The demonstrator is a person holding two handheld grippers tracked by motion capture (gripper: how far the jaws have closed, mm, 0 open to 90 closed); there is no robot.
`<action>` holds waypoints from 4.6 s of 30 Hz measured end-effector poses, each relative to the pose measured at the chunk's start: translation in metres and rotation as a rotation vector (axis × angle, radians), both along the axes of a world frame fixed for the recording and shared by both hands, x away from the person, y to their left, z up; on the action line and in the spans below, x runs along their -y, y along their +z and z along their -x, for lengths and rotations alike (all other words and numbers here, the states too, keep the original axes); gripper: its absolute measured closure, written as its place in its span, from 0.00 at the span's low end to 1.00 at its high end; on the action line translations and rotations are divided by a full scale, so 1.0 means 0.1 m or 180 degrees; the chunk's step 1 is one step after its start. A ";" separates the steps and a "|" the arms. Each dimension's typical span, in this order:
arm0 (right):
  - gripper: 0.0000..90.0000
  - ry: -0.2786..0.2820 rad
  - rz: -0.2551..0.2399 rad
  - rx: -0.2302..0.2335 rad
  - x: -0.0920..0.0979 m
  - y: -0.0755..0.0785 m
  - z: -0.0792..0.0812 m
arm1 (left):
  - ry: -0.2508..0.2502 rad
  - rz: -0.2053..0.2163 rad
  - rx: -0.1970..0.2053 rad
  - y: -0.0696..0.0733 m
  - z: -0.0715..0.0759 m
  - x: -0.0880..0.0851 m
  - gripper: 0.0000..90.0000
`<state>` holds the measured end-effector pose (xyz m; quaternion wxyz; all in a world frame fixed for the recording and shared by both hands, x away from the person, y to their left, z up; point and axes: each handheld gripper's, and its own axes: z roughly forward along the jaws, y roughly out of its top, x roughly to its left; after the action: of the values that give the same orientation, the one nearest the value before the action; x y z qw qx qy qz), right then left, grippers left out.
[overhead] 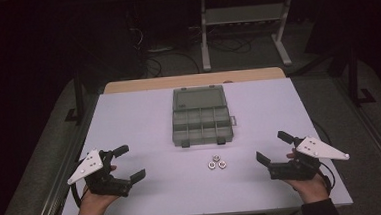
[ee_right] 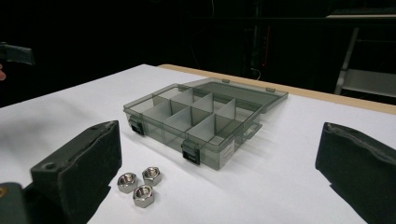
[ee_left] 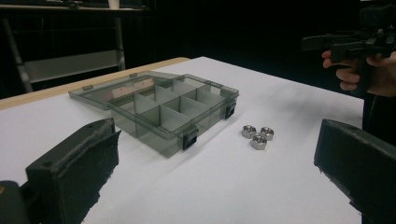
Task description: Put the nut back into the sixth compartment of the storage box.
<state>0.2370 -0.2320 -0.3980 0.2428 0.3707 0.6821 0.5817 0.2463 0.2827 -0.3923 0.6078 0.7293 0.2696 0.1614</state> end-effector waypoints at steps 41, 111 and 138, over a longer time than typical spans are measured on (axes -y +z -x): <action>0.00 0.0141 -0.0049 -0.0011 -0.09 0.00 -0.04 | -0.0279 0.0056 0.0038 0.16 -0.17 0.35 0.00; 0.00 0.0142 -0.0017 -0.0030 -0.12 -0.02 -0.06 | -0.0946 -0.1168 -0.0529 0.19 -0.87 1.57 0.00; 0.00 0.0119 -0.0003 -0.0060 -0.10 -0.05 -0.08 | -0.1221 -0.1879 -0.0923 0.02 -0.97 1.98 0.20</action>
<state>0.2446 -0.2224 -0.4026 0.2253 0.3634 0.6909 0.5829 0.3433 0.0849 -0.3898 0.3462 0.9255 0.1533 0.0105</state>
